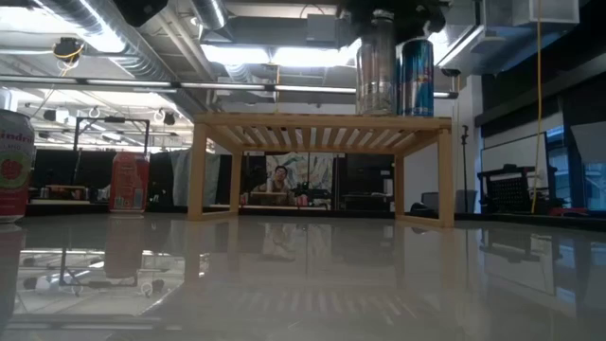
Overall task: Place canned beverage on shelf
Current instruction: Put the white and yellow soda can on the shelf aligned with the other white and yellow soda can, then put the top red soda can on the shelf
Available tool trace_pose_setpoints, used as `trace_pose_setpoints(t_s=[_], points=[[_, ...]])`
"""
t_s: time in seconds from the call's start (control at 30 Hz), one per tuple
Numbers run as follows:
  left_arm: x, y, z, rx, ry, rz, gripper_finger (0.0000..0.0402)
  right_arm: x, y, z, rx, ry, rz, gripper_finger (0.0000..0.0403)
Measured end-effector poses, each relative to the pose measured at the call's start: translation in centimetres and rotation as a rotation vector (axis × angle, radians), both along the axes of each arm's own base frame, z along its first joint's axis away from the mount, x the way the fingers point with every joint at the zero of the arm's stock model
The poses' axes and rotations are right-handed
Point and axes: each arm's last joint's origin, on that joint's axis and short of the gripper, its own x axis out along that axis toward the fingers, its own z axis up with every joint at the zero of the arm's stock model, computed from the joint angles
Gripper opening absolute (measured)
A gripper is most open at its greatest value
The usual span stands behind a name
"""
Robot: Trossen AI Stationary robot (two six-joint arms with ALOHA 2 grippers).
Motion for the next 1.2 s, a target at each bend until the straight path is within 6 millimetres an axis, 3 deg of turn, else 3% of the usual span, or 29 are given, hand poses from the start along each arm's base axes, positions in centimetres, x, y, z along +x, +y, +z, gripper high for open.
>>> trace_pose_setpoints(t_s=[0.27,0.53,0.63,0.77,0.93,1.2], points=[[0.0,0.0,0.0,-0.001,0.000,0.006,0.0318,-0.1,0.1,5.0,-0.032,-0.049,0.055,0.0319],[0.1,0.0,0.1,-0.015,-0.008,0.020,0.0318,-1.1,0.8,9.8,0.099,-0.115,0.278,0.0319],[0.1,0.4,1.2,-0.091,-0.003,0.059,0.0318,-1.2,1.8,10.9,0.166,-0.193,0.378,0.0319],[-0.9,0.9,4.5,-0.078,0.024,0.074,0.0318,-0.8,3.9,11.1,0.172,-0.165,0.602,0.0319],[-3.1,1.8,7.8,-0.099,0.133,0.159,0.0318,-0.6,6.7,10.5,0.186,-0.126,0.699,0.0319],[-7.4,3.5,9.0,-0.128,0.447,0.324,0.0318,-0.9,9.8,10.1,0.186,-0.104,0.780,0.0319]])
